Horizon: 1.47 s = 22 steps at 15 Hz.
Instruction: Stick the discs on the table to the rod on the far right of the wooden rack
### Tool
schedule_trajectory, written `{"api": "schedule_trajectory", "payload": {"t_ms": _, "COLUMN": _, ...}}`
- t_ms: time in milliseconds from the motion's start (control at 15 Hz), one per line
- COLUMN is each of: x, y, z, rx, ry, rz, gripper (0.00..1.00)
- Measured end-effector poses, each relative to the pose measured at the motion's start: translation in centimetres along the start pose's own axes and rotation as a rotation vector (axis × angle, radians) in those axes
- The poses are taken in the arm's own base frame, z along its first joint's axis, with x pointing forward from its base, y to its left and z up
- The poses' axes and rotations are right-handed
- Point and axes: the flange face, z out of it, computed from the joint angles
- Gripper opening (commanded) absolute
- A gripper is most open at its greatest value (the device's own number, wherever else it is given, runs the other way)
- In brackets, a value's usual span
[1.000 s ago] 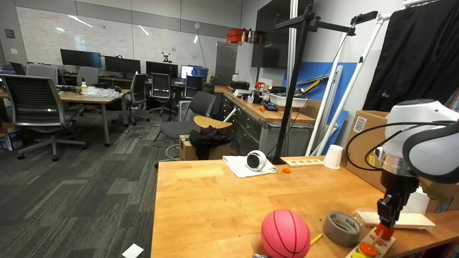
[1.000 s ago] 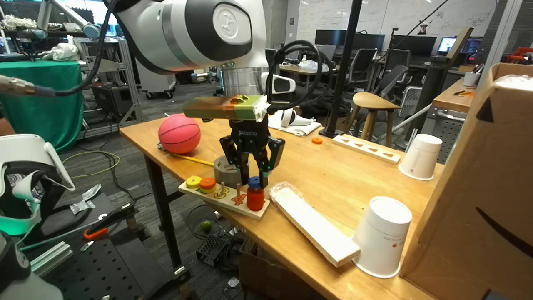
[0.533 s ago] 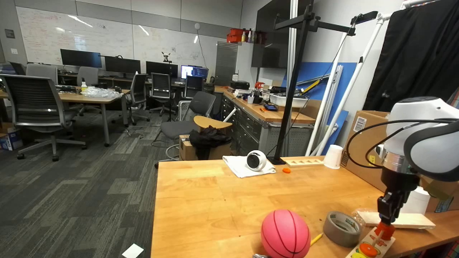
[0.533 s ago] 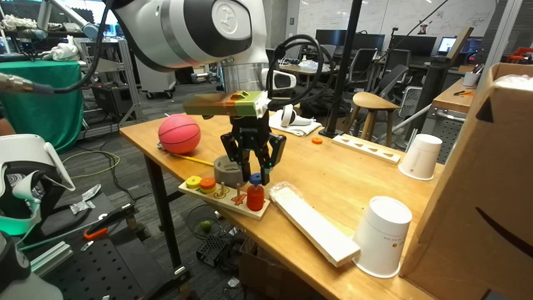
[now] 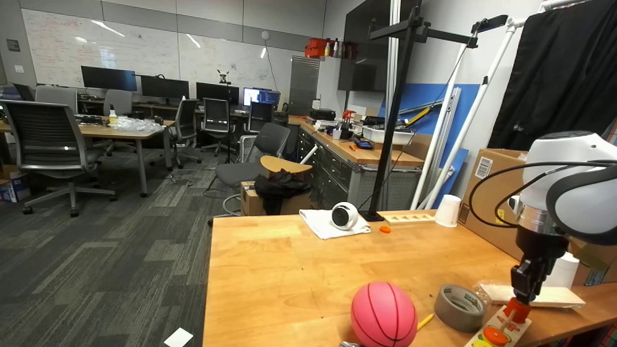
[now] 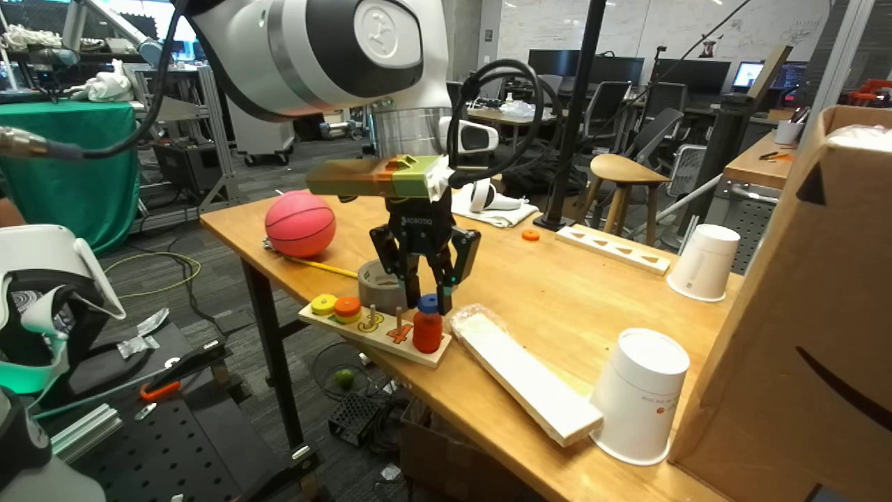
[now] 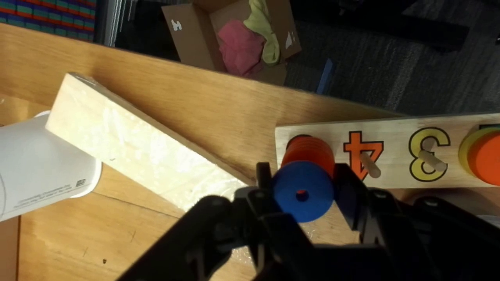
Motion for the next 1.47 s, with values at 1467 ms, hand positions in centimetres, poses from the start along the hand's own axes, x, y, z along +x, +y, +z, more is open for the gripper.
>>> {"api": "schedule_trajectory", "payload": {"t_ms": 1467, "x": -0.33, "y": -0.19, "z": 0.40, "rx": 0.014, "ry": -0.005, "rz": 0.011, "gripper": 0.25}}
